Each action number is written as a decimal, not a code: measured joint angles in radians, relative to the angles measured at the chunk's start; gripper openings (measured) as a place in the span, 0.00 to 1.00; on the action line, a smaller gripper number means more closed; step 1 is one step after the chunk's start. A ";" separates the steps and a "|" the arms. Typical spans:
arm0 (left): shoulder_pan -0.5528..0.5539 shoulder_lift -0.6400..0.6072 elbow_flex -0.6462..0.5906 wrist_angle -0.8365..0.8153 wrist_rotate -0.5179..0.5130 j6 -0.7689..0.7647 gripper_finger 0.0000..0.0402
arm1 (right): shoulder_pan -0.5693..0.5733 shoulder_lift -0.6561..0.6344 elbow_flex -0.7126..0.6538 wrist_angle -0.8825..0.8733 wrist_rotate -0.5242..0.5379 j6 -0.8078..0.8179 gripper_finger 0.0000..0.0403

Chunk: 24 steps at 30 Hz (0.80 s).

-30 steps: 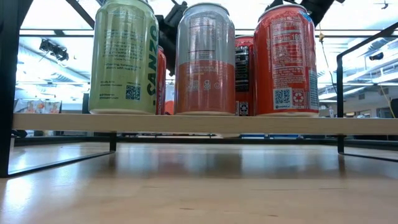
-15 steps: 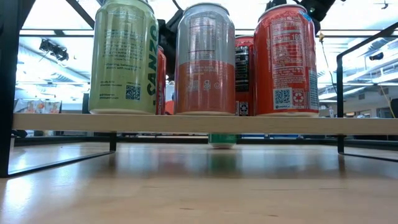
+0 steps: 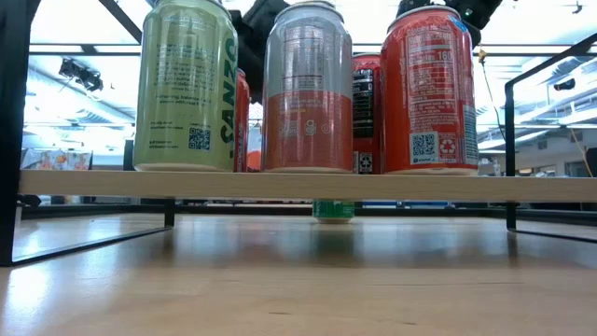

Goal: Place canned beverage on shelf
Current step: Put the green soda can on the shelf

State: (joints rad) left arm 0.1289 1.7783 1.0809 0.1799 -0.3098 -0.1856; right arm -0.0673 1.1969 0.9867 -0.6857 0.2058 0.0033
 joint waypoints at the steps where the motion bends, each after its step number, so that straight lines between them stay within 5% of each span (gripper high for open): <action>1: -0.004 -0.013 0.000 -0.008 0.000 0.006 0.88 | 0.000 0.000 0.000 0.004 0.000 -0.002 0.75; 11: -0.058 -0.238 0.000 -0.138 -0.081 0.077 0.88 | -0.021 0.027 0.001 0.168 -0.036 -0.030 0.75; 24: -0.208 -0.356 0.000 -0.371 -0.248 -0.026 0.88 | -0.052 0.296 0.166 0.169 -0.045 -0.009 0.76</action>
State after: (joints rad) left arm -0.0792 1.4220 1.0806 -0.1915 -0.5578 -0.2113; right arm -0.1191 1.4931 1.1531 -0.5168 0.1608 -0.0056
